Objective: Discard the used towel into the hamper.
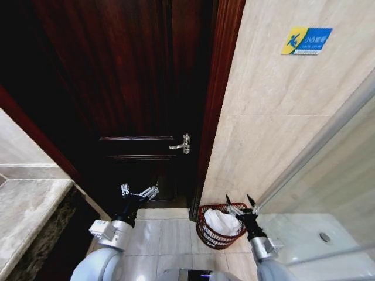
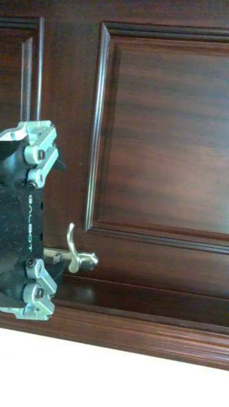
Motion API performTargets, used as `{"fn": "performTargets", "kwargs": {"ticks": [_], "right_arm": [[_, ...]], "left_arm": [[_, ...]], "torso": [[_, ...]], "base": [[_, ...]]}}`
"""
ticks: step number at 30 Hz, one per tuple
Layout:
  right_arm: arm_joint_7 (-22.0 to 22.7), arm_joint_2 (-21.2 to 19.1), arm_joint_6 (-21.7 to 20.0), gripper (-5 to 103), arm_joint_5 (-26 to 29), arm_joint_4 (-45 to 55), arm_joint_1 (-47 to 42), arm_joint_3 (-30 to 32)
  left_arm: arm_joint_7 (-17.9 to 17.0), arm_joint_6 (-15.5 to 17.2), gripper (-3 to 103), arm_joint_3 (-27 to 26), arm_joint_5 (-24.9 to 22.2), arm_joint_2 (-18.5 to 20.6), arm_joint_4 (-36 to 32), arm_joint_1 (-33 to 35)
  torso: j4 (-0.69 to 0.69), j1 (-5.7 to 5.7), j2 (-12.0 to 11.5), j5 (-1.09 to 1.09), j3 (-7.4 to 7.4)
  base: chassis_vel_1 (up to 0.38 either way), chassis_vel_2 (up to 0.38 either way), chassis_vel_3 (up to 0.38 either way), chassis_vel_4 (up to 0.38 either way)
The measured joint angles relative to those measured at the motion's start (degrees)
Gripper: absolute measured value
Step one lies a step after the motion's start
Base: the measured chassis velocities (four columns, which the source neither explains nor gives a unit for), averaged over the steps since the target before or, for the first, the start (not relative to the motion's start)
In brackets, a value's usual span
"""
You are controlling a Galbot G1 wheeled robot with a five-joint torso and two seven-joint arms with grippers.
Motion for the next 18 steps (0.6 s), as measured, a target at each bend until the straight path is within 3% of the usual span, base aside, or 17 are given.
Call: {"fn": "performTargets", "kwargs": {"ticks": [18], "right_arm": [[0.3, 0.29, 6.94, 100, 1.81, 11.03, -7.43, -0.71]], "left_arm": [[0.0, 0.0, 97, 0.0, 0.0, 0.0, 0.0, 0.0]], "torso": [[-0.01, 0.0, 0.0, 0.0, 0.0]], "base": [[0.0, 0.0, 0.0, 0.0]]}}
